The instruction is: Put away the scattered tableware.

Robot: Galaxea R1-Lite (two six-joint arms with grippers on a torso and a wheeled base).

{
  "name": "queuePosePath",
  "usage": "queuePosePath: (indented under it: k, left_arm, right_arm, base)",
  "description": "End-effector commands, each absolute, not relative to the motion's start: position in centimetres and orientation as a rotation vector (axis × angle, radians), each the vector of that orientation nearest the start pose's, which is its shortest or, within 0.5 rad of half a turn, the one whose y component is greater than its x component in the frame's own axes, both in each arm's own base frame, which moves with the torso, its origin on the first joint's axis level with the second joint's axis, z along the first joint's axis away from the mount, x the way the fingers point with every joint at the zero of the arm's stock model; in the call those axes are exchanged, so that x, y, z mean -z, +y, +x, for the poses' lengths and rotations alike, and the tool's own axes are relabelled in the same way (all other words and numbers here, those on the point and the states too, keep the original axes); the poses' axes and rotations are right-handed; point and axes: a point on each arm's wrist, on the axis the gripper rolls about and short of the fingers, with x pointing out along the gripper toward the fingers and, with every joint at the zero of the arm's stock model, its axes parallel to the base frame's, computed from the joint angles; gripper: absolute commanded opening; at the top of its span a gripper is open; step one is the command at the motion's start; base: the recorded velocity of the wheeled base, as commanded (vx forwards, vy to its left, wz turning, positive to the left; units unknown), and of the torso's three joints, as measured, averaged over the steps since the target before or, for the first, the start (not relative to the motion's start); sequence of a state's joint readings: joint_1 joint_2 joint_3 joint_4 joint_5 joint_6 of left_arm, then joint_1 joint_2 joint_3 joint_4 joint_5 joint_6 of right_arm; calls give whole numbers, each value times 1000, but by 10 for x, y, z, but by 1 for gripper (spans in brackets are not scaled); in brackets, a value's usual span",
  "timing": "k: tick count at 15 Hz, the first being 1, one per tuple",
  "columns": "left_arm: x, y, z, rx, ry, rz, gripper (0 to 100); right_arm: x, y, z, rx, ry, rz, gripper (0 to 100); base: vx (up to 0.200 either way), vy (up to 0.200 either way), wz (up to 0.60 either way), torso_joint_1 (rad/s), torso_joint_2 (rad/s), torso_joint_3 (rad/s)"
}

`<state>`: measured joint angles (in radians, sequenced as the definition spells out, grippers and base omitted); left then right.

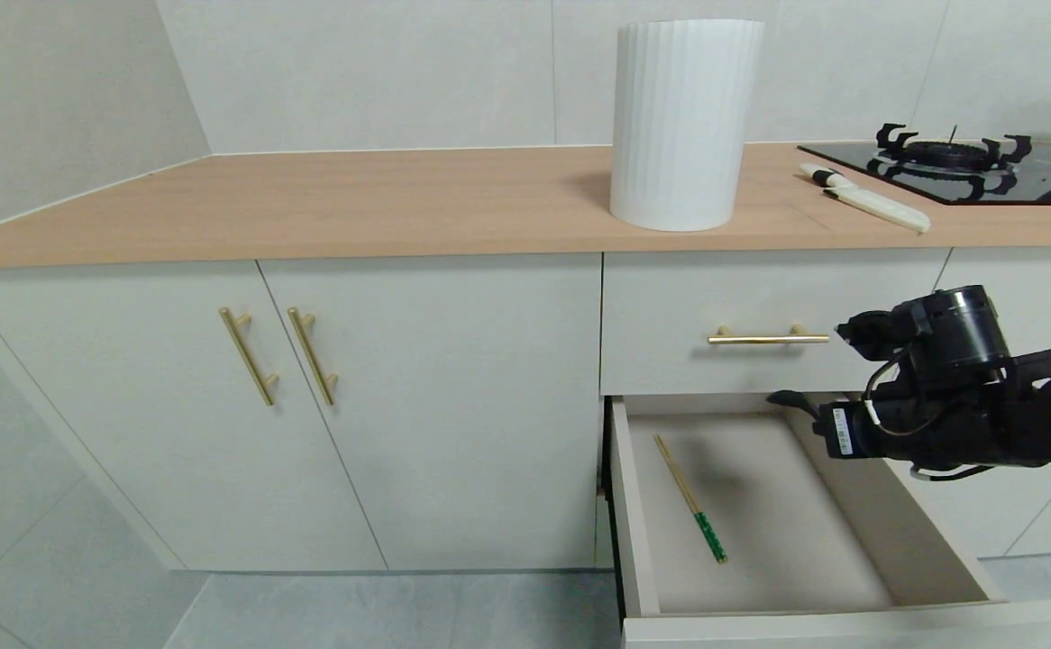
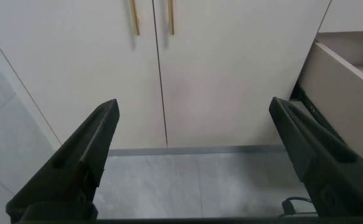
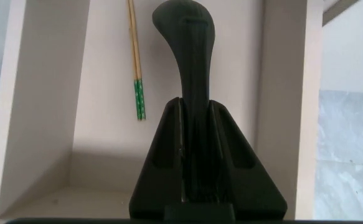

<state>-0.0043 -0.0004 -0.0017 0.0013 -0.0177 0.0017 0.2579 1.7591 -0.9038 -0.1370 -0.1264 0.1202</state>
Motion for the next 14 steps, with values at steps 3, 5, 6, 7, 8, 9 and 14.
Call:
queuePosePath:
  k: [3,5,6,7,8,9,14]
  left_arm:
    - [-76,0,-23,23,-2,2,100]
    - [-76,0,-23,23,0,2,100]
    - [-76,0,-23,23,0,2,100]
    - [-76,0,-23,23,0,2,100]
    - [-76,0,-23,21,0,2,100]
    - [-76,0,-23,21,0,2,100]
    - [-76,0,-23,21,0,2,100]
  right_arm:
    - [-79,94,327,-63,820,-66,0]
    - [-53,98,339,-39,813,-80,0]
    - [-45,99,343,-31,805,-80,0]
    - [-32,101,348,-24,798,-82,0]
    - [-22,102,351,-25,801,-83,0]
    - [-14,103,353,-25,805,-84,0]
    - [21,106,362,14,799,-104,0]
  base:
    - [0,0,0,0,0,0]
    - [0,0,0,0,0,0]
    - [0,0,0,0,0,0]
    - [0,0,0,0,0,0]
    - [0,0,0,0,0,0]
    - [0,0,0,0,0,0]
    - [0,0,0,0,0,0]
